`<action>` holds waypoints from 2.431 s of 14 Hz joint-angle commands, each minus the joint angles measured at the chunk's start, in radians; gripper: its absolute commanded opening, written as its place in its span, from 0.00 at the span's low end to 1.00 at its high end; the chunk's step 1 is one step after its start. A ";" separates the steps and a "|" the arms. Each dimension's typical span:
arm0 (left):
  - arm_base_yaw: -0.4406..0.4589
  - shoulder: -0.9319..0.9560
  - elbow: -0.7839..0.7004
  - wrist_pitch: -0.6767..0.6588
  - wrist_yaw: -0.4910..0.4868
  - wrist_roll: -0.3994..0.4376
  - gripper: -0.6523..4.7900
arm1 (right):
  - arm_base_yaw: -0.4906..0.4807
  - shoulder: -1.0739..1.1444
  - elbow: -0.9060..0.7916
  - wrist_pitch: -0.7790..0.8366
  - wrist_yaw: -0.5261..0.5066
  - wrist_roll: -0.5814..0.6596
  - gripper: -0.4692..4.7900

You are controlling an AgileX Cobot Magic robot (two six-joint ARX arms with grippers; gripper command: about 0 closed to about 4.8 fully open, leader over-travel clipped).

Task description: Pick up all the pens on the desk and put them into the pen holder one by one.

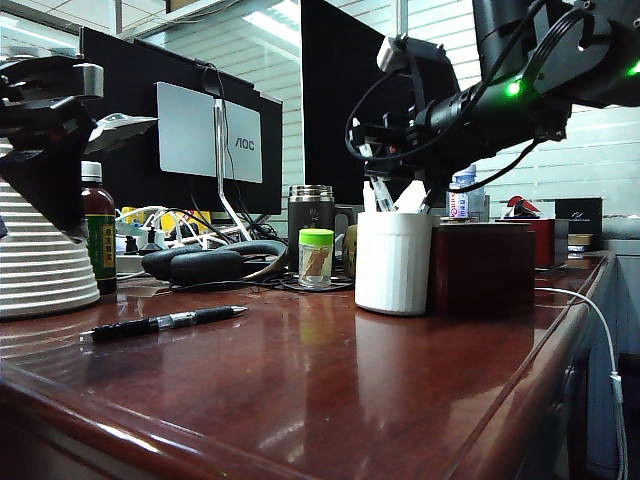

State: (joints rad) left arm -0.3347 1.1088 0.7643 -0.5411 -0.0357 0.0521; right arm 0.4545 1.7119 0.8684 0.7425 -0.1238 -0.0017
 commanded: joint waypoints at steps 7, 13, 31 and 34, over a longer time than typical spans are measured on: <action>0.000 -0.002 -0.027 0.014 -0.013 0.000 1.00 | 0.000 -0.003 0.004 0.018 0.003 -0.002 0.39; 0.000 -0.002 -0.021 0.150 0.113 0.004 1.00 | 0.002 -0.311 0.006 -0.056 -0.008 -0.003 0.45; -0.059 0.625 0.331 0.016 0.256 0.026 1.00 | -0.031 -0.638 0.001 -1.003 -0.396 -0.191 0.80; -0.059 0.662 0.331 0.020 0.256 0.026 0.67 | 0.032 -0.542 0.001 -0.979 -0.369 -0.197 0.80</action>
State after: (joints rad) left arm -0.3923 1.7382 1.1118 -0.4892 0.2062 0.0788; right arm 0.4858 1.1599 0.8669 -0.2523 -0.4934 -0.1982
